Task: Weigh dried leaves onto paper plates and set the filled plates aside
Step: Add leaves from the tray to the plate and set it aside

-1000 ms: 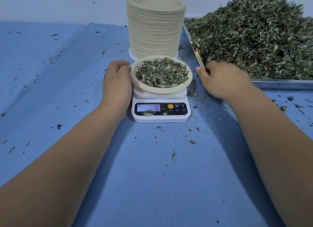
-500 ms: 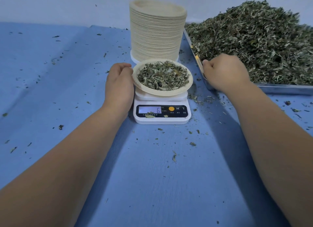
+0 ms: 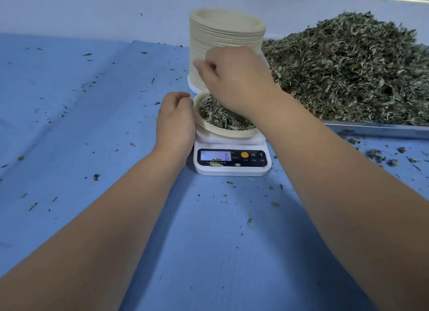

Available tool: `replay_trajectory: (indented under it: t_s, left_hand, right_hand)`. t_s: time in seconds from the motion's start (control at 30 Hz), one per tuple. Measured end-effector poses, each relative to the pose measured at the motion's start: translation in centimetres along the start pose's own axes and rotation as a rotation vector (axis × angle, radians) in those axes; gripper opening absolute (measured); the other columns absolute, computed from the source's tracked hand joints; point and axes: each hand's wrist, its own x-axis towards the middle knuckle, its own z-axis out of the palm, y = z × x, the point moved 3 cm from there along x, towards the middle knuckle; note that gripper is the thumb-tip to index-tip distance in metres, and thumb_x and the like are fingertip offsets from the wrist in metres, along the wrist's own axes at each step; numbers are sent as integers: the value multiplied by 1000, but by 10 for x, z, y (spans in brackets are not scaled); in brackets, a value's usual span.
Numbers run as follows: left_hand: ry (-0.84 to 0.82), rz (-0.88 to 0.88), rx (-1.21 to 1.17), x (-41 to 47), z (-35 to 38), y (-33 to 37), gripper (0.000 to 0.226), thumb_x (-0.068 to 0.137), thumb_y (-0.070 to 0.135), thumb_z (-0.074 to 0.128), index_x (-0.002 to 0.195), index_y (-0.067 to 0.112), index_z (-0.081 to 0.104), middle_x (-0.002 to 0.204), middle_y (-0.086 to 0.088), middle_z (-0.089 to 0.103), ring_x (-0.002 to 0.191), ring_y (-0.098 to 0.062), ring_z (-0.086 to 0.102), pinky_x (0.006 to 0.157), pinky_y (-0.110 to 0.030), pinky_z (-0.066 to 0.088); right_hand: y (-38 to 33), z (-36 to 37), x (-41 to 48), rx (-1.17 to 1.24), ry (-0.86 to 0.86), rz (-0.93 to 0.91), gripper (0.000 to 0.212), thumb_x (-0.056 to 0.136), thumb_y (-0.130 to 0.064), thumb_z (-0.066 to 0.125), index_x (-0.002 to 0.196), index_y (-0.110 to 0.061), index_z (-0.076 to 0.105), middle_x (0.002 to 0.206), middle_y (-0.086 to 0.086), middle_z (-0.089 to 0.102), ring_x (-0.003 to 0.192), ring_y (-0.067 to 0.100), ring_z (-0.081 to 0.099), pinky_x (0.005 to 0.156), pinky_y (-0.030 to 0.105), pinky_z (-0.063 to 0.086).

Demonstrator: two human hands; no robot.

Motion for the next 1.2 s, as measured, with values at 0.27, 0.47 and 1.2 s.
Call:
replay_trajectory:
  t_s: [0.27,0.47,1.2]
  left_hand:
    - [-15,-9,-12,0,0,1,33,81,35,44,105,30,66,102,7,69,103,-18,67,100,-52,53]
    - [-57,17,4,-1,1,5,52,78,34,42,122,32,71,121,14,69,118,-8,63,107,-43,50]
    - [-133,78,40,-1,3,3,46,84,40,46,120,37,75,119,29,66,116,13,55,111,-34,44]
  right_hand:
    - [0,25,25,96,-348,-223,36,98,-48,56,77,-19,58,65,-9,51,63,9,46,56,24,30]
    - [11,18,21,233,-377,-94,42,101,-44,52,83,-15,76,58,-7,59,54,1,49,54,17,36]
    - [90,-9,-94,391,287,313,53,103,-38,46,78,5,67,54,15,46,53,26,42,56,42,43]
